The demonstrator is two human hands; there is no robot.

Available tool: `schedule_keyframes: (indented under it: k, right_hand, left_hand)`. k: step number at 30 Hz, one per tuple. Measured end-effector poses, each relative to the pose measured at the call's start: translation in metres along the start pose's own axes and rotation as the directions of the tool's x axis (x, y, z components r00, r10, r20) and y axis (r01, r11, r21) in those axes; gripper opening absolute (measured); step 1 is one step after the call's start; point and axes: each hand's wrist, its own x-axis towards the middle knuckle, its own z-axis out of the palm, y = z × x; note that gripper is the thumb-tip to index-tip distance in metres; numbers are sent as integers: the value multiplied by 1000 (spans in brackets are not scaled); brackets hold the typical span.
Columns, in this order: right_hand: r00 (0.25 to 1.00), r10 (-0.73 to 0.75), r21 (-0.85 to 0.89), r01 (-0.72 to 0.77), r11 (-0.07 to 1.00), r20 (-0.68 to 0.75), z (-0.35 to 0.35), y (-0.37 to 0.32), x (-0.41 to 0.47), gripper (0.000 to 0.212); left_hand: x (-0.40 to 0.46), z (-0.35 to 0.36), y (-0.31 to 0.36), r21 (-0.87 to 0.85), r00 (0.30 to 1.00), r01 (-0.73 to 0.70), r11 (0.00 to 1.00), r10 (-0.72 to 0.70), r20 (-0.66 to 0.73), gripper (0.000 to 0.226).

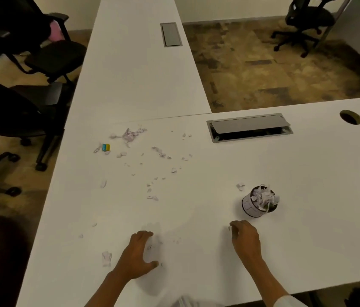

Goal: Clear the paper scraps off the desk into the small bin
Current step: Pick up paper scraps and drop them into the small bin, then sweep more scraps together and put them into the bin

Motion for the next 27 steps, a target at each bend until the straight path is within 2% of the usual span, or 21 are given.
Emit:
schedule_keyframes:
  k: [4,7,12,14,17,20,22,24,25,27]
  right_hand:
    - [955,-21,254,100,962,-297,-53,-36,6,16]
    - [891,3,239,119,964,-455,-97,-42,31,10]
    - [927,136,156,-85,984,-350,-117,-30,59,28]
    - [921,122,171,-61,983,-371,-118,-37,60,29]
    - [924,28,246,72,967,-381,-105,-55,62,24]
    - [975,-44,331,115,936,-216,-71,-71,71,23]
    - [988,-130,281,148,948,-80,-43,-76,86,31]
    - [985,-125,84,115,990,116,-19,-78,111,48]
    - [974,-32,-54,45,998,223,-10,-80,122,57]
    - [933,171,-315,-66,947,317,3,-81,139,69]
  left_hand:
    - [-10,4,-8,104,988,-21,994,37,-153,91]
    - [-15,5,-13,154,975,51,987,-16,-220,93]
    - [-23,0,-17,152,974,139,979,-107,-200,100]
    - [-24,-2,-19,152,971,157,976,-125,-201,102]
    - [-26,-5,-22,142,968,177,974,-146,-206,104]
    - [-27,-4,-21,136,969,180,974,-152,-194,106]
    - [-28,-2,-18,153,976,162,975,-136,-170,108]
    - [-28,1,-13,182,988,124,975,-103,-119,107]
    - [-27,3,-10,207,993,106,973,-91,-79,107]
    - [-25,8,-2,261,997,74,962,-74,-8,107]
